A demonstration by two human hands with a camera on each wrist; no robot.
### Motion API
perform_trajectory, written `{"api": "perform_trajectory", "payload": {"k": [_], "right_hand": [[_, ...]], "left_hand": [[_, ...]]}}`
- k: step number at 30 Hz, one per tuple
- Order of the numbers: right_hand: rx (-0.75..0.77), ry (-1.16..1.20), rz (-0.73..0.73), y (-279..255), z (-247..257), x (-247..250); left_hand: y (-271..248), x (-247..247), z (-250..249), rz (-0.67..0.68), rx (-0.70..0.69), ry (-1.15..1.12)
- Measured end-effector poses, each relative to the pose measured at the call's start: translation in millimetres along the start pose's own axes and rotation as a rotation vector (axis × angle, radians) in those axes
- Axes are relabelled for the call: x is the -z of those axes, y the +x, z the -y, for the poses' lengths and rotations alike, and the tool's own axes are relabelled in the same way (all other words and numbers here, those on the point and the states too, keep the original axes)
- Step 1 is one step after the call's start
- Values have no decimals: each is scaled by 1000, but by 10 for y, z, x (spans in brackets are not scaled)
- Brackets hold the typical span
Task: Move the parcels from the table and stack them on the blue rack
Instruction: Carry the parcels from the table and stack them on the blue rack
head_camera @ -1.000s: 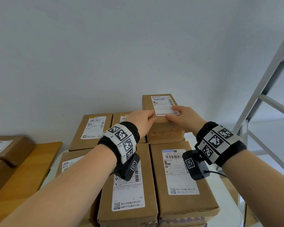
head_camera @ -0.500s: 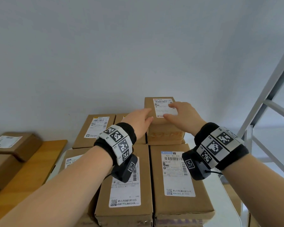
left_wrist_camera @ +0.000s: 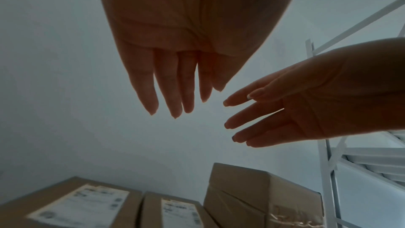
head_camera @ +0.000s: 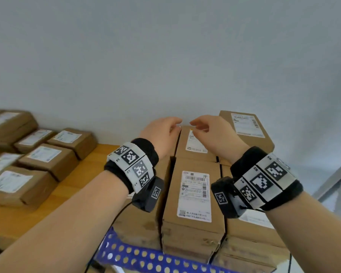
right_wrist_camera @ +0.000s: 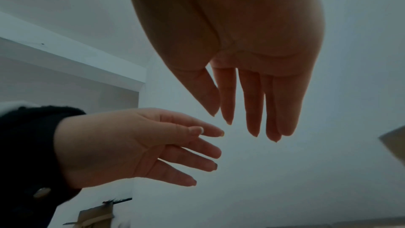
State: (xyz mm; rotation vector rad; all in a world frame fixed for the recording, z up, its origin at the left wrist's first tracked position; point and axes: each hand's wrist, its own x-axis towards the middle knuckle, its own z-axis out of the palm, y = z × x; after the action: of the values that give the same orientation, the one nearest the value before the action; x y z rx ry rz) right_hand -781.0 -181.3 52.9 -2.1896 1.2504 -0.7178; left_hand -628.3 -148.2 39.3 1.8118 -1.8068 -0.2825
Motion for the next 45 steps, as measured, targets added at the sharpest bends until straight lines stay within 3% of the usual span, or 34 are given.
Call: {"api": "perform_trajectory", "payload": {"k": [13,22,27,36,45], "right_hand": [[84,120,91,-164,2028,-2085],[170,146,212,144,3152,-3217],[202,201,247,567,3467,-3734],[250,250,352,1780,4051,-4541],[170,180,403,2779,4328,-5611]], "left_hand": [[-1649,1637,2068,-97,126,115],[-2266,2479,3201,-190,324,74],[-2170,2765,3843,-215,403,118],[-1502,3399,4986,-236,520,193],[-942,3633,6433,-131,562,205]]}}
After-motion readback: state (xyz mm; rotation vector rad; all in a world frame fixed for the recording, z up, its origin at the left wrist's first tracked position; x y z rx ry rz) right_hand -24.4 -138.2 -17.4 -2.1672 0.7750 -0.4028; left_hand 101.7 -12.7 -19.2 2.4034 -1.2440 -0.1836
